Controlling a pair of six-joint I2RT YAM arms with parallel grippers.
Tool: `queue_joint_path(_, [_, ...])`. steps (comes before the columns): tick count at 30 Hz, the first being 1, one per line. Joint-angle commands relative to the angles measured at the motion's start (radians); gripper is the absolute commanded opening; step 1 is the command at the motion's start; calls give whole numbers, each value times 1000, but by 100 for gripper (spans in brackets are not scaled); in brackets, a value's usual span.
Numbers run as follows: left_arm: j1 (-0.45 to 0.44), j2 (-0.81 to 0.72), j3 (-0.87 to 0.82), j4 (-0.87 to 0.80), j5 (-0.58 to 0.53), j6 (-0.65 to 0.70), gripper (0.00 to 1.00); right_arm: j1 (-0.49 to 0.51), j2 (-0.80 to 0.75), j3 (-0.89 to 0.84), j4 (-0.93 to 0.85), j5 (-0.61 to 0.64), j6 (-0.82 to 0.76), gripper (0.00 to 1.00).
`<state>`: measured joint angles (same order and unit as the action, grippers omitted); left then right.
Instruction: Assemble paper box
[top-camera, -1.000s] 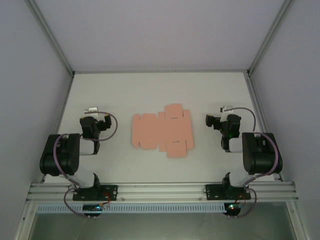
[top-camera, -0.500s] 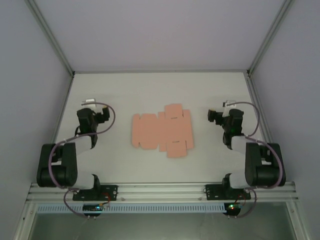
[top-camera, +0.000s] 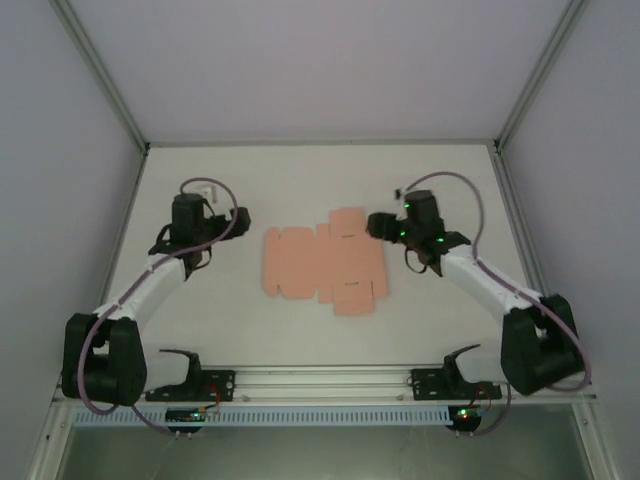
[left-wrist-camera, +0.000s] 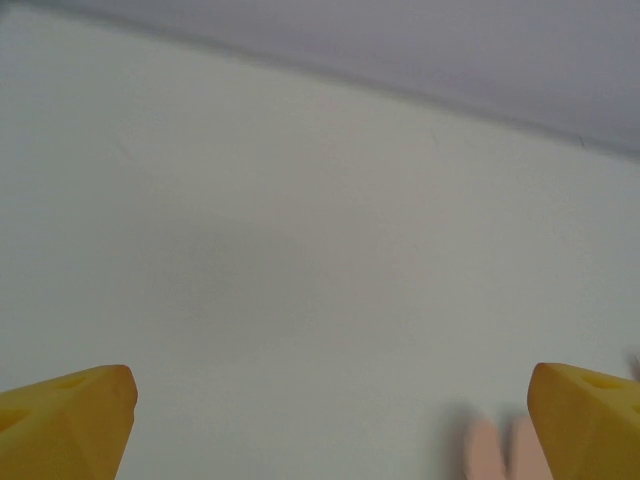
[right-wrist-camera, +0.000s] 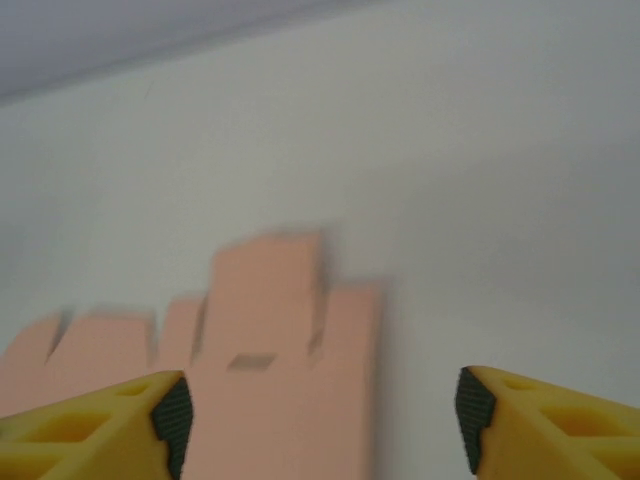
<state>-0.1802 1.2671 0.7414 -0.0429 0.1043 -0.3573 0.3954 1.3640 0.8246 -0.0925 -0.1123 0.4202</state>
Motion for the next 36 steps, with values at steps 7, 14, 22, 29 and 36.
queue_joint_path(7, [-41,93,-112,67,397,-147,99,42,316,2,-3,-106,93,53])
queue_joint_path(14, [-42,186,-177,326,567,-244,84,39,367,-62,71,-121,102,52])
queue_joint_path(22, [-47,356,-173,672,747,-421,13,21,391,-108,163,-146,116,52])
queue_joint_path(29, [-38,289,-172,766,810,-479,0,-65,209,-102,86,-204,23,63])
queue_joint_path(36, [-24,157,-172,845,841,-607,0,-197,-97,-133,-9,-341,-14,76])
